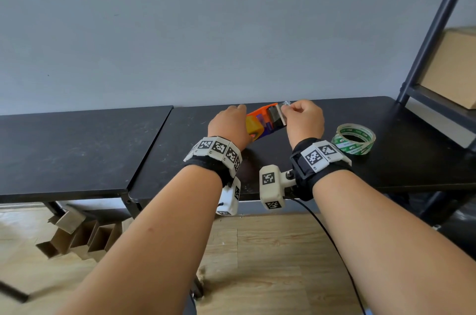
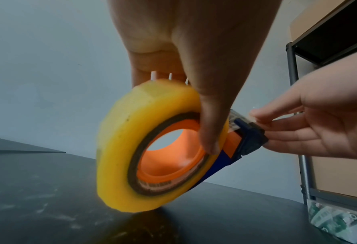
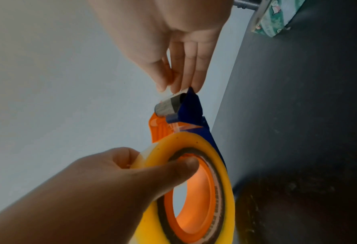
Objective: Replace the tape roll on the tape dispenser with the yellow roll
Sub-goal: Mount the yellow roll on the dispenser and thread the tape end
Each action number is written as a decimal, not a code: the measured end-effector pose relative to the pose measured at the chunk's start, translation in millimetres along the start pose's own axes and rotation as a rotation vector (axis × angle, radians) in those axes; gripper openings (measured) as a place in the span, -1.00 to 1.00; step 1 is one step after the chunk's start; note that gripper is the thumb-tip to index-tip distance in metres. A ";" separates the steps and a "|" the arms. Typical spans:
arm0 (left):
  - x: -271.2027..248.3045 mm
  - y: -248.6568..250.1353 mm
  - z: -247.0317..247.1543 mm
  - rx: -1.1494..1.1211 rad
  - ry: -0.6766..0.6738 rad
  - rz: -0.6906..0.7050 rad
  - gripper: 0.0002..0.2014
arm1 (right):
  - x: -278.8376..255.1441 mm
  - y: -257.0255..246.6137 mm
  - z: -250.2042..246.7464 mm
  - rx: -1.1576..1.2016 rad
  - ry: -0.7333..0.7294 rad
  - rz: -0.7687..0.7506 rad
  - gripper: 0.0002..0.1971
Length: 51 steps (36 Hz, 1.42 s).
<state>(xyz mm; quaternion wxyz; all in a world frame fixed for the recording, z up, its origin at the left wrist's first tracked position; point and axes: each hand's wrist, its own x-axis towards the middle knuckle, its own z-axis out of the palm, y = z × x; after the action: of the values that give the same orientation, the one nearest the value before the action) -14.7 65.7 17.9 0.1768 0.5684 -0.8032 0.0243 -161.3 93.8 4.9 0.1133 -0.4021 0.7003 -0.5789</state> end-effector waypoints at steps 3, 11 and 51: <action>0.0 0.0 -2.6 -0.030 -0.011 -0.003 -0.48 | -0.2 -2.3 1.1 0.007 -0.001 -0.003 -0.79; -0.6 2.1 -3.0 -0.125 -0.064 -0.042 -0.57 | -0.9 -2.8 4.5 0.164 0.048 0.104 -0.85; -6.4 -16.3 -6.3 -0.333 -0.083 -0.044 -0.56 | 7.2 1.9 -17.6 0.294 -0.379 0.528 -0.67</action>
<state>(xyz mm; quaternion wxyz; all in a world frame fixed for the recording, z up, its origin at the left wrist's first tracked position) 3.8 67.3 19.1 0.2356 0.5490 -0.7902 -0.1367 -177.8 101.5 10.8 0.4437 -0.2870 0.6557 -0.5393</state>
